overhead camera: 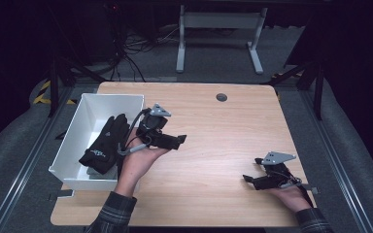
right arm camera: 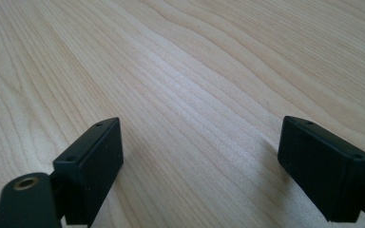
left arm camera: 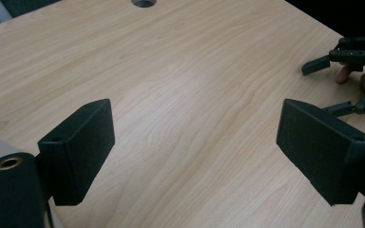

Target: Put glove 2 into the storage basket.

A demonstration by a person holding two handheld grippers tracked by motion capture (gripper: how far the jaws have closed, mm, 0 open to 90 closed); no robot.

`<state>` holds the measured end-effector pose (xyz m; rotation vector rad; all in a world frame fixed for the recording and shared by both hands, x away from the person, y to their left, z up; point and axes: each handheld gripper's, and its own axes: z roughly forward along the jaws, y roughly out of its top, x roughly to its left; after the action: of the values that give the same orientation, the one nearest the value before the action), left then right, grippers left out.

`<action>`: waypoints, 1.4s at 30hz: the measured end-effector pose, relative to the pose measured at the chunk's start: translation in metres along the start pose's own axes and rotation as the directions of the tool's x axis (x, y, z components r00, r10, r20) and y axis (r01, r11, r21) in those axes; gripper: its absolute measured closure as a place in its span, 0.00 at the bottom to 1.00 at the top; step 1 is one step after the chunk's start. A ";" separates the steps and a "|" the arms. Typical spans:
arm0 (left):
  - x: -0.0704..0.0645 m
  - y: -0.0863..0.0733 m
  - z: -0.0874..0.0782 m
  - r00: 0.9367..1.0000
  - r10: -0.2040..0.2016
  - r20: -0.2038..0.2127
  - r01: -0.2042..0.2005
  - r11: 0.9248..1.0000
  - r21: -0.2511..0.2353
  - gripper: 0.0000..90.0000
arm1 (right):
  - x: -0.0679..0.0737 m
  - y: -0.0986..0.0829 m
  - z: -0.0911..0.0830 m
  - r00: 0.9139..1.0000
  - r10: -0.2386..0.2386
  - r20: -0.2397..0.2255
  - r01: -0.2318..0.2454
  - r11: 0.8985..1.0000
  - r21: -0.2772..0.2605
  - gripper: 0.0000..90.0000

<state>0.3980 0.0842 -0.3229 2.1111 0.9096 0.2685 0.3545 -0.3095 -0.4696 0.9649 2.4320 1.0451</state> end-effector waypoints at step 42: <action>-0.066 -0.094 0.128 0.983 0.175 0.058 -0.181 0.973 0.145 0.10 | 0.000 0.000 0.000 1.000 -0.001 0.000 0.001 1.000 0.000 0.17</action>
<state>0.3616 0.0024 -0.4695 2.3327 0.7341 0.2494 0.3545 -0.3096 -0.4697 0.9635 2.4319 1.0452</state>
